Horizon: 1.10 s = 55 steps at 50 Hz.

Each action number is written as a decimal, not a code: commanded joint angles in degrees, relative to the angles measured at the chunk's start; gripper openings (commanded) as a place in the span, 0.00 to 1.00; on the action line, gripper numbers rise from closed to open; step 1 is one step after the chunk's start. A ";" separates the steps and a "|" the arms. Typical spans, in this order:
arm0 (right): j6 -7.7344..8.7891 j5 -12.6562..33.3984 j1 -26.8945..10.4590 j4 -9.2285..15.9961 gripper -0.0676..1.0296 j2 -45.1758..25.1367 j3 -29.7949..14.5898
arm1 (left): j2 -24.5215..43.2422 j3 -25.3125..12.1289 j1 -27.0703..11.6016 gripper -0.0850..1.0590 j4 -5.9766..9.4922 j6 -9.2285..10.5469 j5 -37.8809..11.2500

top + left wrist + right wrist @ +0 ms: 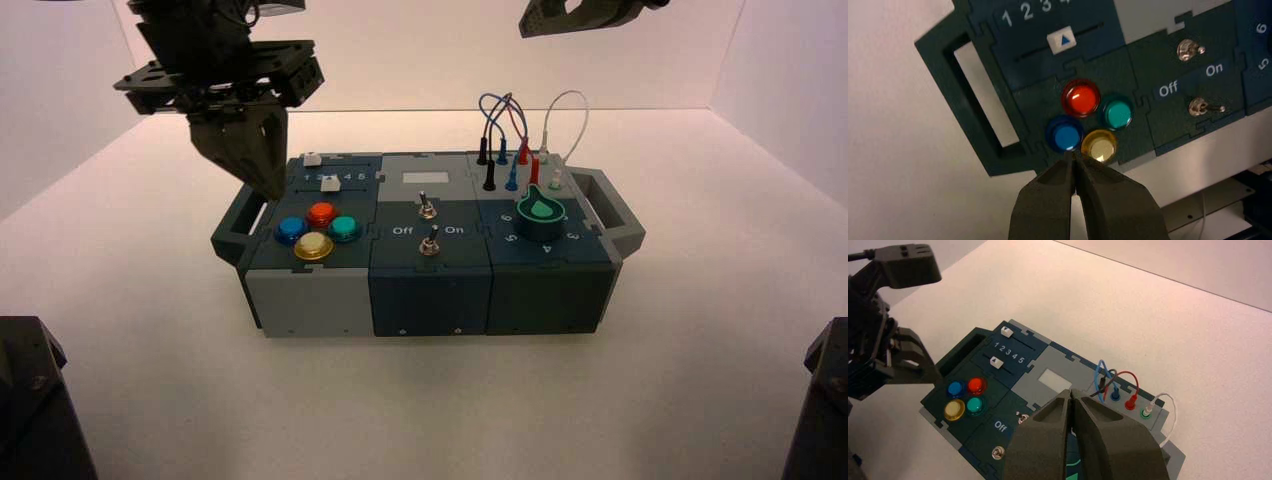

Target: Push the blue button with the left gripper.

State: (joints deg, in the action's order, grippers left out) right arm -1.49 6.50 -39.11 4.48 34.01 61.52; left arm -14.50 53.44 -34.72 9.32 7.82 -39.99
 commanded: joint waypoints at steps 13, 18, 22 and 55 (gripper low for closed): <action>0.09 -0.35 -0.35 0.18 0.04 -0.09 -1.58 | 3.25 -3.34 -0.18 0.05 -0.26 -1.23 0.26; 0.09 -0.26 -0.35 0.18 0.04 -0.09 -1.67 | 5.19 -3.52 -0.18 0.04 -0.35 -1.58 0.26; 0.09 -0.35 -0.35 0.09 0.04 -0.18 -1.58 | 6.33 -3.60 -0.18 0.04 -0.44 -1.93 0.44; 0.09 -0.35 -0.35 0.09 0.04 -0.18 -1.49 | 8.44 -4.04 -0.18 0.05 -1.05 -2.29 0.70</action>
State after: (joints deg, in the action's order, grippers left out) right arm -1.41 6.42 -39.20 4.48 33.57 61.52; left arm -3.34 49.48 -34.72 8.26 5.54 -38.85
